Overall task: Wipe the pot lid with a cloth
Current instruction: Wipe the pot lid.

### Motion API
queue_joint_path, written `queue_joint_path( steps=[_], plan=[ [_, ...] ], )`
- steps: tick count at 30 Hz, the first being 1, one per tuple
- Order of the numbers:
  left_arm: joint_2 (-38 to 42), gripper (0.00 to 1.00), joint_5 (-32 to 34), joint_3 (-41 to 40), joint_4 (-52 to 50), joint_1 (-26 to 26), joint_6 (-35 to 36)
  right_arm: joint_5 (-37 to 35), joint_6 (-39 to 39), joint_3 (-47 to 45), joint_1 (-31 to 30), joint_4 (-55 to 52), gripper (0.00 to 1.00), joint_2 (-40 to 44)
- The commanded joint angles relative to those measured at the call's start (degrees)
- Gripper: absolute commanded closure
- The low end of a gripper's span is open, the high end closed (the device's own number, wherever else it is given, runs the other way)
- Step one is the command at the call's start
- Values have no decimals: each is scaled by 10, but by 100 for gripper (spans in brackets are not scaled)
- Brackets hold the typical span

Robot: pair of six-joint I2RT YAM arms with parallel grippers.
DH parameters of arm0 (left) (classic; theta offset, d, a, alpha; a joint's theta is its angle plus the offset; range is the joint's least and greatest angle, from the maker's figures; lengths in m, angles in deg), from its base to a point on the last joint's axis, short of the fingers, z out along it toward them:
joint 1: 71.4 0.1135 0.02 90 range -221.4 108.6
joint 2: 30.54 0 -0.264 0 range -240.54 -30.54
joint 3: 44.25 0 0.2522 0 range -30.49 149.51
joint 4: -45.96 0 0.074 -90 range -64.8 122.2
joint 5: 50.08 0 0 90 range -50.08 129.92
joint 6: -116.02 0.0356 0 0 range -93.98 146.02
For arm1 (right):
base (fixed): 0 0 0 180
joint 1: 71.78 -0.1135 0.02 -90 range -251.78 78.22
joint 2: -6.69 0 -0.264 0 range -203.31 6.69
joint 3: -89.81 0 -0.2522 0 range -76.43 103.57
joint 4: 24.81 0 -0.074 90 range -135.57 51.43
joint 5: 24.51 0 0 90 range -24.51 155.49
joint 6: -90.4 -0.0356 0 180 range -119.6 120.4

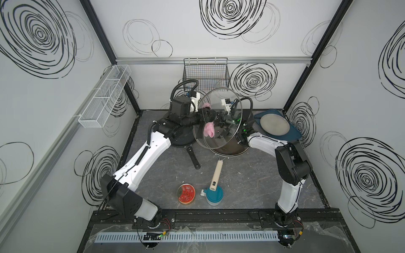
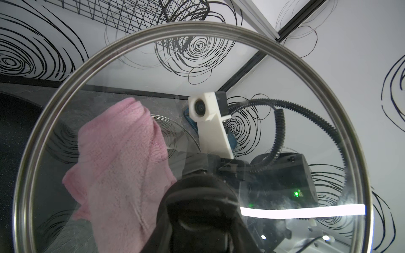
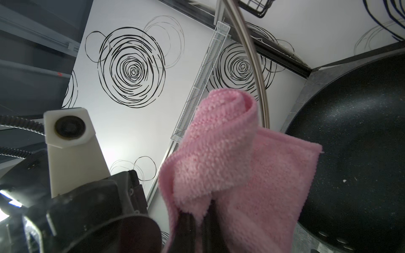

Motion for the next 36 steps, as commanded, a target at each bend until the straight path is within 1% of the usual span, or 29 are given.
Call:
queue_joint_path(
  steps=[1, 9, 13, 19, 28, 30, 36],
  plan=[
    [21, 100, -12, 40, 161, 9, -18, 14, -12, -20, -22, 44, 100, 19],
    [19, 100, -8, 39, 166, 23, -21, 7, -25, -72, -29, 65, 100, 46],
    [21, 100, -7, 39, 159, 31, -16, 4, -28, -100, -29, 72, 100, 73],
    [28, 100, -3, 29, 146, 42, -5, 2, -10, -135, -22, 37, 100, 130],
    [43, 100, -10, 13, 135, 56, -2, 3, 32, -168, 14, -56, 100, 216],
    [45, 100, -13, 12, 135, 55, -2, 5, 38, -168, 26, -72, 100, 226],
    [51, 100, -18, 14, 111, 43, 10, 11, 39, -153, 64, -74, 100, 229]
  ],
)
